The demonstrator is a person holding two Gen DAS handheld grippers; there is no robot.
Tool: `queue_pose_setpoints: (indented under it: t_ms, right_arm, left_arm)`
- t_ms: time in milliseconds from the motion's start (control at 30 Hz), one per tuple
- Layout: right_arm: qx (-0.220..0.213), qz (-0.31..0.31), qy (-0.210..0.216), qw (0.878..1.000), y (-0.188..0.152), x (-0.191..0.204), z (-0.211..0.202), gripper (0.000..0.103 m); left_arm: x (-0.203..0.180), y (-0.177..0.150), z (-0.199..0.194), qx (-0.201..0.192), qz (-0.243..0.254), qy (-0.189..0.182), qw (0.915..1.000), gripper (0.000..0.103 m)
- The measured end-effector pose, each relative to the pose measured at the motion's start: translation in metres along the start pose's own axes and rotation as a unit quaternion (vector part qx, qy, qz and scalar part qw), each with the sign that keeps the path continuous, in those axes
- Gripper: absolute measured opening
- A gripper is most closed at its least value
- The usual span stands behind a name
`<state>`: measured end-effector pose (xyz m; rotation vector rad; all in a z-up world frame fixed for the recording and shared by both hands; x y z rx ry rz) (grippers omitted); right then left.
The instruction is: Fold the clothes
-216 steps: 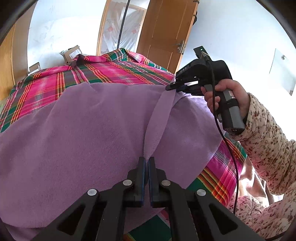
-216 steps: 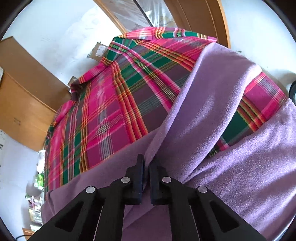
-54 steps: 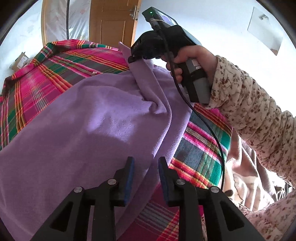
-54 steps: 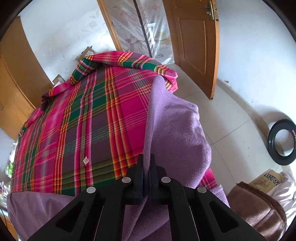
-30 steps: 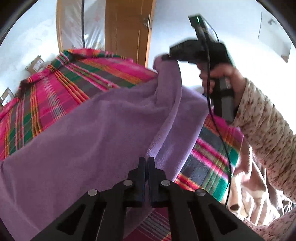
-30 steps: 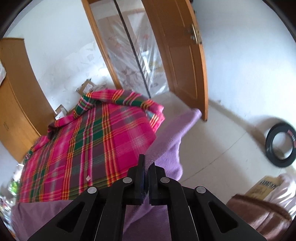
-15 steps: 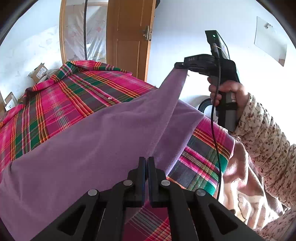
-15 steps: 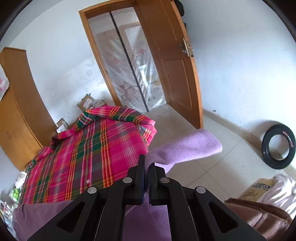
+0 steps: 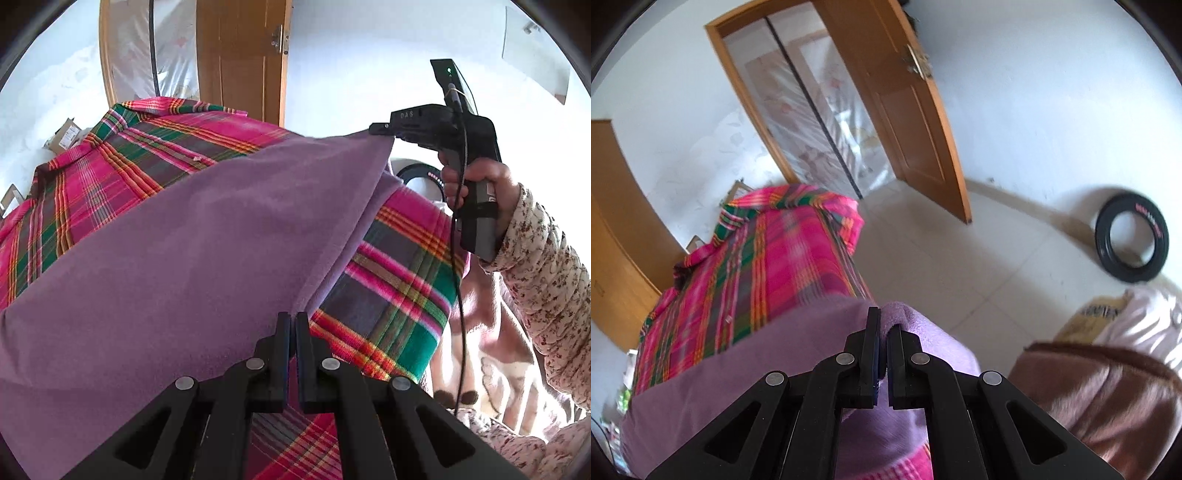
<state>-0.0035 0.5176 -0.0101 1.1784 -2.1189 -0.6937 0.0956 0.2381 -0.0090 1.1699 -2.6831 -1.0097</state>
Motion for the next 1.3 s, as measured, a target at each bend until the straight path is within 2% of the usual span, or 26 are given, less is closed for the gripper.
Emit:
queue_pose_setpoints:
  t_ms: [100,233,367,500,700,967,1133,1200,1300]
  right_arm:
    - [0.016,0.017,0.005,1.0,-0.005,-0.009,0.003,0.003]
    - [0.038,0.006,-0.015,0.999,-0.012,-0.011,0.009,0.003]
    - [0.069,0.031,-0.015,0.997,-0.021,-0.02,0.017,0.003]
    - [0.072,0.047,-0.012,0.996,-0.024,-0.026,0.015,0.003]
    - [0.086,0.046,-0.031,0.995,-0.026,-0.025,0.018,0.004]
    - [0.112,0.076,-0.055,0.989,-0.037,-0.033,0.012,0.01]
    - [0.085,0.077,-0.106,0.988,-0.039,-0.033,-0.006,0.012]
    - [0.055,0.063,-0.106,0.991,-0.038,-0.021,-0.019,0.012]
    - [0.017,0.022,-0.07,0.997,-0.04,0.009,-0.032,0.012]
  left_arm:
    - [0.001,-0.001,0.001,0.002,-0.007,-0.006,1.0,0.003]
    - [0.005,-0.001,0.004,0.005,-0.014,-0.01,0.9998,0.003]
    - [0.006,-0.003,0.005,0.006,-0.019,-0.015,0.9997,0.004]
    - [0.009,-0.004,0.005,0.006,-0.02,-0.019,0.9996,0.004]
    - [0.008,-0.006,0.005,0.006,-0.021,-0.024,0.9995,0.004]
    - [0.007,-0.008,-0.005,-0.004,-0.044,-0.082,0.9956,0.007]
    - [0.019,-0.011,-0.02,-0.023,-0.057,-0.079,0.9949,0.007]
    - [0.028,-0.013,-0.027,-0.032,-0.068,-0.072,0.9945,0.008]
    - [0.042,-0.017,-0.038,-0.046,-0.085,-0.061,0.9935,0.008]
Point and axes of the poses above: each gripper's, at about its wrist camera, not at the fingertips, and z roughly the way its jaws point, x to its left, y to its top, the point moved 5 cm from there along z, roughly the way its jaws point, and after that the axes turned 10 degrees about -y, right-handed, at the moved point
